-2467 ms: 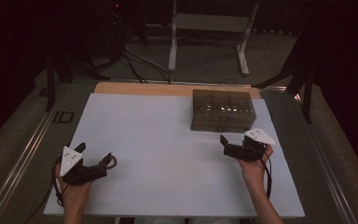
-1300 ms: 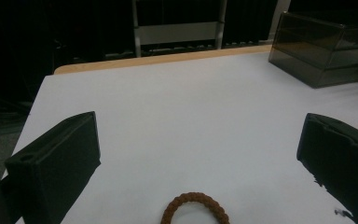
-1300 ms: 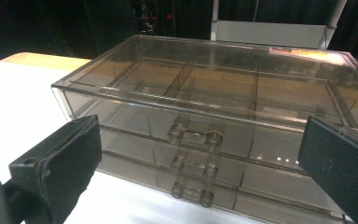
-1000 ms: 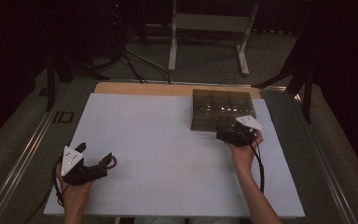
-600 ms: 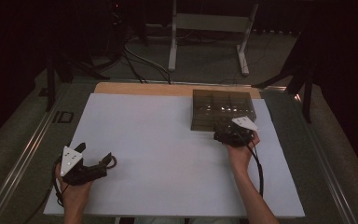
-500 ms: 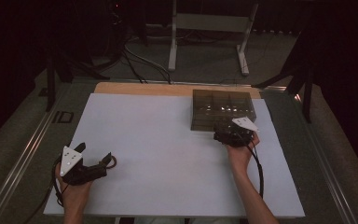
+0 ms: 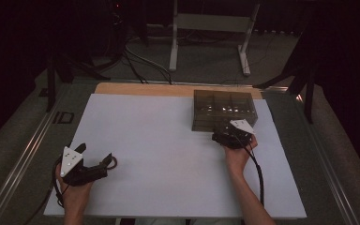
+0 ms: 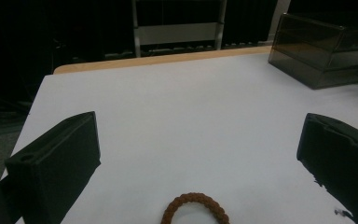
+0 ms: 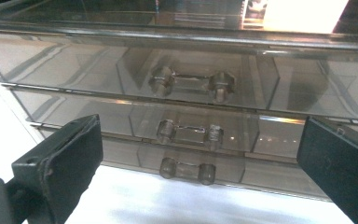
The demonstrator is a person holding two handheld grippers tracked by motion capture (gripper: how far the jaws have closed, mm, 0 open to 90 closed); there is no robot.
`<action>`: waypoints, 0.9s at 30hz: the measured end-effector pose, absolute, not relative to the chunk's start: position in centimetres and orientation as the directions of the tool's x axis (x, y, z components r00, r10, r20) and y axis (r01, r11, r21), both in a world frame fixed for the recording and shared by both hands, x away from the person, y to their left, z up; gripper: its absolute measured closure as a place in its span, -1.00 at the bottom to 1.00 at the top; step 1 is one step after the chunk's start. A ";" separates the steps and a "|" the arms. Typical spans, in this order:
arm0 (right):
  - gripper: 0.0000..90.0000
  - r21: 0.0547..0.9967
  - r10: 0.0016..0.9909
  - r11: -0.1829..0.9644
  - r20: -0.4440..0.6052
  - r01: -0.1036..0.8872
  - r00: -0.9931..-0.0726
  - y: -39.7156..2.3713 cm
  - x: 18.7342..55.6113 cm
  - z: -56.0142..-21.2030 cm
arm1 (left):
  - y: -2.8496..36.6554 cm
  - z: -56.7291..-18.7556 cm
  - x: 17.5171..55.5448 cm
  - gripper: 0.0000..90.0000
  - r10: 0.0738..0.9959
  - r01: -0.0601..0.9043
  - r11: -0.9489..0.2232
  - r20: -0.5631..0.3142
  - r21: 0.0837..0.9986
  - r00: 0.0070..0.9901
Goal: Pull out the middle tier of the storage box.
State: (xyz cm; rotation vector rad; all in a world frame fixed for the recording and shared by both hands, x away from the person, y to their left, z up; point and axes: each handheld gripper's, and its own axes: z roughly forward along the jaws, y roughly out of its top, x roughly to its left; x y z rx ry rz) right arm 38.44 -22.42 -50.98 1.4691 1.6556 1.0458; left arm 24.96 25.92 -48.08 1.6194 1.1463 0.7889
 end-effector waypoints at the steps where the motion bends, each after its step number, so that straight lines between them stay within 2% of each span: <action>1: -0.95 0.895 0.992 0.040 0.018 0.445 -0.125 -22.4 38.5 -51.0 | 25.9 -48.1 25.0 -0.98 0.937 0.313 -0.093 -0.023 0.945 0.348; 12: -0.79 0.895 0.997 0.023 0.013 0.446 -0.077 -21.8 38.4 -51.4 | 25.9 -48.1 25.0 -0.98 0.937 0.314 -0.093 -0.024 0.945 0.348; 14: -0.66 0.896 0.998 0.011 0.014 0.444 -0.054 -21.7 38.4 -51.5 | 25.9 -48.1 25.0 -0.98 0.937 0.313 -0.093 -0.023 0.945 0.349; 18: -0.55 0.896 0.999 0.004 0.011 0.443 -0.031 -21.5 38.4 -51.6 | 25.9 -48.1 25.0 -0.98 0.937 0.314 -0.093 -0.024 0.945 0.349; 21: -0.32 0.900 1.000 0.018 -0.022 0.435 0.004 -21.3 38.2 -51.7 | 25.9 -48.1 25.0 -0.98 0.937 0.313 -0.093 -0.024 0.945 0.349; 25: -0.26 0.902 1.000 0.014 -0.022 0.432 0.014 -21.1 38.2 -51.7 | 25.9 -48.1 25.0 -0.98 0.937 0.314 -0.092 -0.024 0.945 0.349; 27: -0.17 0.903 1.000 -0.002 -0.009 0.431 0.023 -20.9 38.1 -51.7 | 25.9 -48.1 25.0 -0.98 0.937 0.314 -0.093 -0.024 0.945 0.348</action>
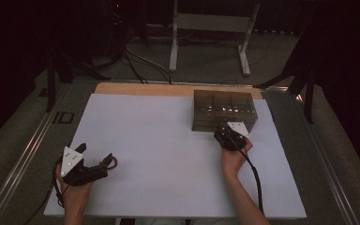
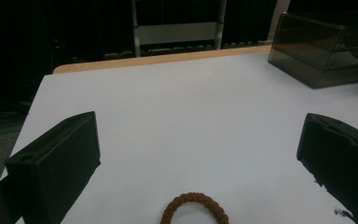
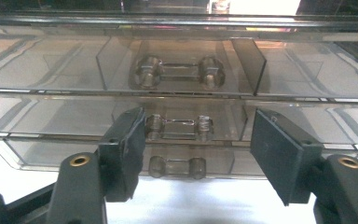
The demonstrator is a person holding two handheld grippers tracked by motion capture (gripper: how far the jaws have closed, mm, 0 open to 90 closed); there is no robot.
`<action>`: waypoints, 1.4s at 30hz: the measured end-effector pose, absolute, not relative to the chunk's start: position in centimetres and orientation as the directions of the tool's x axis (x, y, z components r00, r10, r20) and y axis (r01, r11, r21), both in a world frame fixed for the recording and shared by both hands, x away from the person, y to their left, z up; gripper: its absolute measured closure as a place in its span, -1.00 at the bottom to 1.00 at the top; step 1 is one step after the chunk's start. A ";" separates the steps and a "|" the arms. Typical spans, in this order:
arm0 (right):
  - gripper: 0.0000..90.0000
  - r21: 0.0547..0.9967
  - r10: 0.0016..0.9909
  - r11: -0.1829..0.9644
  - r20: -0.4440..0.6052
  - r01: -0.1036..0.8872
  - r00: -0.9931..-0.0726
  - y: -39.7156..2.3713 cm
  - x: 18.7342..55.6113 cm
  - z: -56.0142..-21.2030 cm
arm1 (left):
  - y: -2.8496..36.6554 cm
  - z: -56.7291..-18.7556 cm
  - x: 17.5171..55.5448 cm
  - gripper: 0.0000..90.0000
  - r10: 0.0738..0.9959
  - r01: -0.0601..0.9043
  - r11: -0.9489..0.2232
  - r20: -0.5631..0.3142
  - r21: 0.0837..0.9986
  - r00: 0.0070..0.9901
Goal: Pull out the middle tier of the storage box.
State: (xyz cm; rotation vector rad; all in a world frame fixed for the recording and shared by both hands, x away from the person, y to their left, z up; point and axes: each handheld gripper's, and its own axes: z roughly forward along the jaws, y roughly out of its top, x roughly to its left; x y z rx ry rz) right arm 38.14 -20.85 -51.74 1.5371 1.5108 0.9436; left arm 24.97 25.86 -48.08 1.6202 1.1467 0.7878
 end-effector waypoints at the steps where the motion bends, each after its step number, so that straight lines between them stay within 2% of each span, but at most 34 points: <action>1: -0.13 0.903 1.000 -0.004 -0.008 0.430 0.026 -20.8 38.1 -51.8 | 25.9 -48.1 25.0 -0.98 0.937 0.313 -0.093 -0.024 0.945 0.348; 8: 0.17 0.903 1.000 0.003 -0.013 0.429 0.020 -20.1 38.0 -51.9 | 25.9 -48.0 24.9 -0.98 0.937 0.311 -0.090 -0.025 0.946 0.348; 12: 0.24 0.900 1.000 -0.002 -0.005 0.436 0.015 -20.0 38.0 -52.0 | 25.9 -48.0 24.9 -0.98 0.937 0.311 -0.090 -0.026 0.946 0.348; 24: 0.25 0.898 0.999 -0.049 0.034 0.438 0.042 -19.9 38.0 -52.0 | 25.9 -48.1 25.0 -0.98 0.937 0.316 -0.093 -0.025 0.944 0.349; 42: 0.26 0.890 0.998 -0.058 0.041 0.452 0.047 -19.9 38.1 -51.8 | 25.8 -48.1 25.0 -0.98 0.936 0.318 -0.094 -0.025 0.943 0.351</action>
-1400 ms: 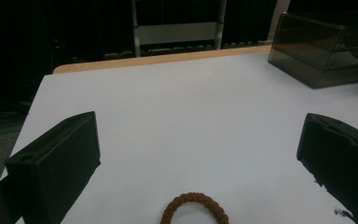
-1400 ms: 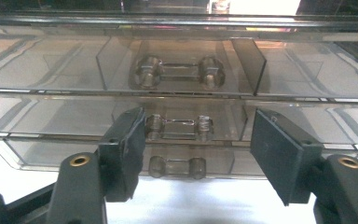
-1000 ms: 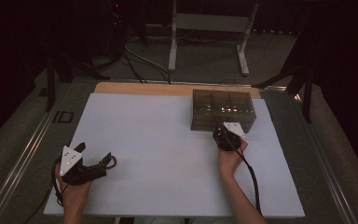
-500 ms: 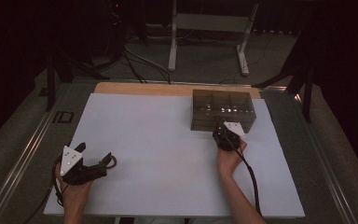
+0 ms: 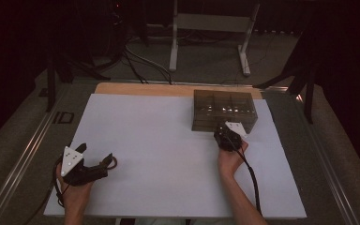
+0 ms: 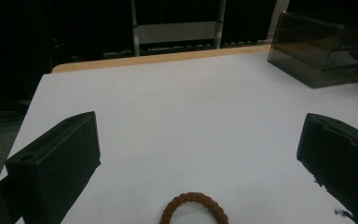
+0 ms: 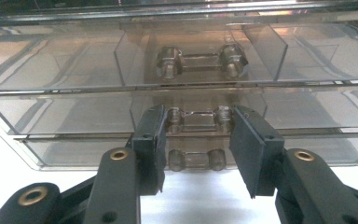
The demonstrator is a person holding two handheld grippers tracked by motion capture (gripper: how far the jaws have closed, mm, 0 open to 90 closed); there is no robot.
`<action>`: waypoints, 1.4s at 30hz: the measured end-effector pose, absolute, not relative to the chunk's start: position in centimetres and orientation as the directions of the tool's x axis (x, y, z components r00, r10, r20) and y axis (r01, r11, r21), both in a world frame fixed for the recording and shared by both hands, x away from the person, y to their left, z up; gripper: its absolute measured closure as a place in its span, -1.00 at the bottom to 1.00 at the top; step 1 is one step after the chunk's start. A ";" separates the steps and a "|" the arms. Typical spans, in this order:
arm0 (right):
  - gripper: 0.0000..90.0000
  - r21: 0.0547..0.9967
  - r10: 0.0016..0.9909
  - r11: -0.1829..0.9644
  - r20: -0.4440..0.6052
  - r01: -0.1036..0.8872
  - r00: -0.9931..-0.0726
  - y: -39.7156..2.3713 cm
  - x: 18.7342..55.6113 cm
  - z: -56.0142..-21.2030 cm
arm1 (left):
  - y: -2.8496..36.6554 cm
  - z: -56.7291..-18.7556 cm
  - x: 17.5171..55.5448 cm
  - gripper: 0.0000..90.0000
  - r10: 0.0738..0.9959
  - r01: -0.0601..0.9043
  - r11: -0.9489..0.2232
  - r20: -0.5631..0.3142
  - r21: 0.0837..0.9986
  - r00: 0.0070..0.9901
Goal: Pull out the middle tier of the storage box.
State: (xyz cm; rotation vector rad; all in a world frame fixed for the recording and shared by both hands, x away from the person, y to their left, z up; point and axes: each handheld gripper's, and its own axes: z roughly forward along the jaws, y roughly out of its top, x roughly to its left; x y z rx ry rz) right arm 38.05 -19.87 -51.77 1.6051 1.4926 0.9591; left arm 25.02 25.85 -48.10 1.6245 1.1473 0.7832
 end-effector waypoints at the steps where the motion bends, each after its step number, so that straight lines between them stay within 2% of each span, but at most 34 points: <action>1: 0.26 0.889 0.998 -0.059 0.041 0.453 0.049 -19.8 38.0 -51.8 | 25.9 -48.1 25.0 -0.98 0.936 0.316 -0.093 -0.025 0.944 0.350; 10: 0.26 0.878 0.998 -0.055 0.041 0.475 0.040 -20.0 36.7 -51.4 | 25.9 -48.1 25.0 -0.98 0.937 0.315 -0.094 -0.024 0.945 0.349; 21: 0.23 0.878 0.998 -0.051 0.065 0.476 -0.012 -20.8 36.0 -51.3 | 25.9 -48.1 25.0 -0.98 0.937 0.316 -0.091 -0.026 0.944 0.347; 25: -0.18 0.886 0.997 -0.059 0.076 0.459 -0.018 -21.2 35.8 -51.2 | 25.9 -48.1 25.0 -0.98 0.937 0.317 -0.093 -0.025 0.944 0.348; 28: -0.68 0.873 0.997 -0.060 0.076 0.483 -0.014 -21.5 35.8 -51.1 | 25.8 -48.1 25.0 -0.98 0.937 0.318 -0.094 -0.024 0.943 0.349; 31: -0.93 0.858 0.992 -0.073 0.114 0.509 -0.051 -22.1 35.9 -51.0 | 25.9 -48.1 25.0 -0.98 0.937 0.319 -0.093 -0.025 0.943 0.348; 33: -1.00 0.855 0.990 -0.051 0.113 0.516 -0.090 -22.3 35.8 -50.9 | 25.9 -48.1 25.0 -0.98 0.937 0.319 -0.094 -0.025 0.943 0.348; 36: -1.00 0.856 0.985 -0.022 0.108 0.516 -0.137 -22.4 35.7 -50.7 | 25.8 -48.1 25.1 -0.98 0.937 0.319 -0.093 -0.026 0.943 0.348; 42: -1.00 0.846 0.975 -0.033 0.145 0.533 -0.169 -23.1 35.6 -50.3 | 25.9 -48.2 25.1 -0.98 0.938 0.322 -0.093 -0.025 0.942 0.346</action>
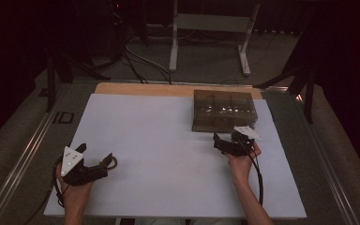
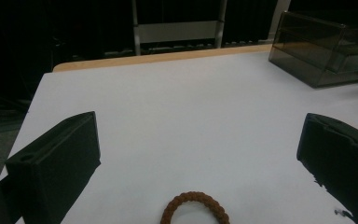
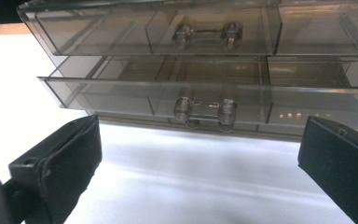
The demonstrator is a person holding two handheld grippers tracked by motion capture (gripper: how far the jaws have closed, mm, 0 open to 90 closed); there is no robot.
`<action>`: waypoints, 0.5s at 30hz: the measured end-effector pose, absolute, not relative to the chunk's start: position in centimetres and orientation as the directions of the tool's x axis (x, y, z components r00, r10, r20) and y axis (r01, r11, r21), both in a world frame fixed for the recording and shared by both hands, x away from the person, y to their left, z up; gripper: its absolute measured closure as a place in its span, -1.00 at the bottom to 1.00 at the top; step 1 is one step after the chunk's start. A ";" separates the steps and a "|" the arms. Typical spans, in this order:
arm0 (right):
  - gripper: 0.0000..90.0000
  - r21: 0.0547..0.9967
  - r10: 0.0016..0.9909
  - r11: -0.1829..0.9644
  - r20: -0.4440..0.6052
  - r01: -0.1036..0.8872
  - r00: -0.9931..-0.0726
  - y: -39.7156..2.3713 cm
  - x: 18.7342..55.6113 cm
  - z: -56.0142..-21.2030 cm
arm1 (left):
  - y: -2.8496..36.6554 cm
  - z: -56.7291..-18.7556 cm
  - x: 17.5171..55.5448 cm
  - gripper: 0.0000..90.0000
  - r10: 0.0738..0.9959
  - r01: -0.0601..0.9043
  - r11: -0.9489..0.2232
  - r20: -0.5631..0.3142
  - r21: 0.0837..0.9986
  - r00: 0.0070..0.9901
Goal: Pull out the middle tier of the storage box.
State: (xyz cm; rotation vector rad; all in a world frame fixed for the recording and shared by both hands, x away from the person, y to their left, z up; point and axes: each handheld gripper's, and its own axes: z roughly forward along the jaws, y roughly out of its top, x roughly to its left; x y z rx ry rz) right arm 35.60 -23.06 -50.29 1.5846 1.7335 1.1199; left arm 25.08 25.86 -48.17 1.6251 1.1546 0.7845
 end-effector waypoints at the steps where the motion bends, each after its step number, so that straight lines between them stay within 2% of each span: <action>1: -1.00 0.847 0.974 -0.034 0.148 0.531 -0.173 -23.2 35.6 -50.2 | 25.8 -48.2 25.1 -0.98 0.938 0.322 -0.094 -0.025 0.942 0.346; 9: -1.00 0.842 0.955 -0.020 0.176 0.539 -0.240 -23.9 35.4 -49.6 | 25.8 -48.2 25.2 -0.98 0.938 0.324 -0.095 -0.025 0.941 0.347; 15: -1.00 0.842 0.954 -0.025 0.181 0.540 -0.238 -24.5 35.2 -49.2 | 25.8 -48.2 25.2 -0.98 0.939 0.330 -0.096 -0.025 0.939 0.344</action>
